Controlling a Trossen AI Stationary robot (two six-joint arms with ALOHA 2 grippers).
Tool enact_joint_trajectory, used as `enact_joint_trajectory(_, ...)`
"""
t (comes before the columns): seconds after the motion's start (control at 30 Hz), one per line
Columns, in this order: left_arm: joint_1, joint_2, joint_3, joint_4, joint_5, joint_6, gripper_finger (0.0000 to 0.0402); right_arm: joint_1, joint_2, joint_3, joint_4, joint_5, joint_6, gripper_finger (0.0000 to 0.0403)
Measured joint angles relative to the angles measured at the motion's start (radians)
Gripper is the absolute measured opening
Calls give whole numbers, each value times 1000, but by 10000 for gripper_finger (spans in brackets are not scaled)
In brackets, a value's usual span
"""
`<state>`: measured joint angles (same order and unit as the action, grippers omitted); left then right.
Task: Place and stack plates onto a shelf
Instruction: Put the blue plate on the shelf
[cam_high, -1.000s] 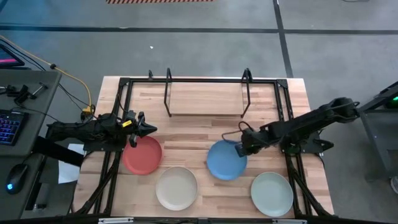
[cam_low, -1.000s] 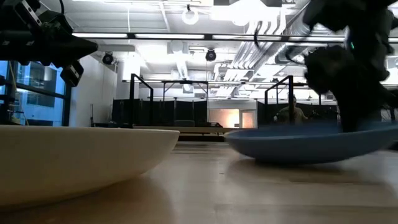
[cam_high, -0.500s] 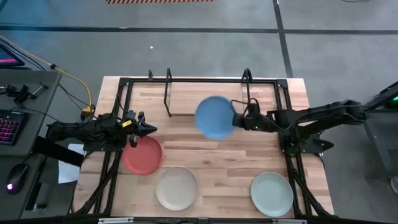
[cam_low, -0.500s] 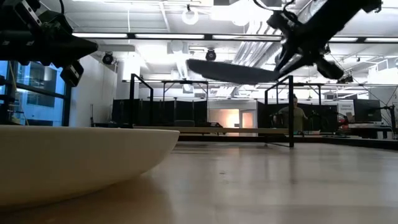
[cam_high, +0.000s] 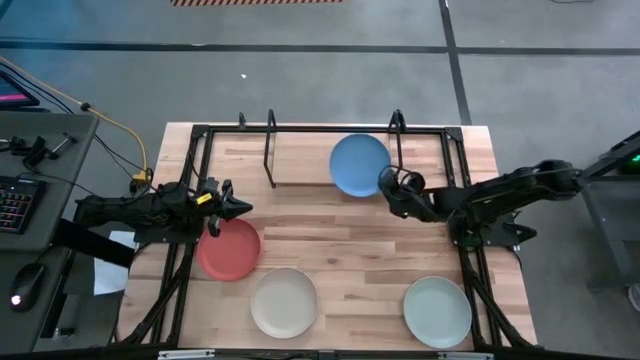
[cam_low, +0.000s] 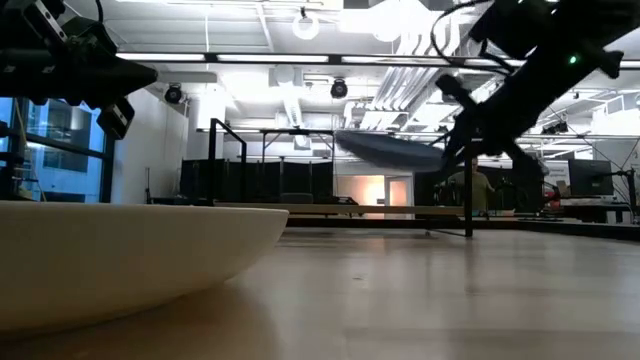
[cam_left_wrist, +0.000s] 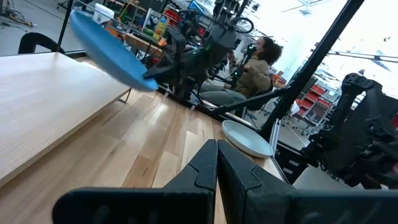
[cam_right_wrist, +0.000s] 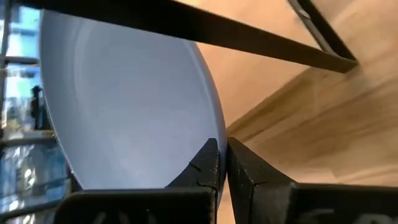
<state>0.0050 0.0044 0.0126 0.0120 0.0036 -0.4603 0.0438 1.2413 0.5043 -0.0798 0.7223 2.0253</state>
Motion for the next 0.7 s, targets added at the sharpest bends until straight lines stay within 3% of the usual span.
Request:
enact_joint_trajectory(0.27,0,0,0,0,0,0,0,-49,156,26,63,13,156,0)
enact_joint_trajectory(0.4,0,0,0,0,0,0,0,-82,181,27,147,23,144,0)
enact_joint_trajectory(0.7,0,0,0,0,0,0,0,-125,185,27,138,10,140,0)
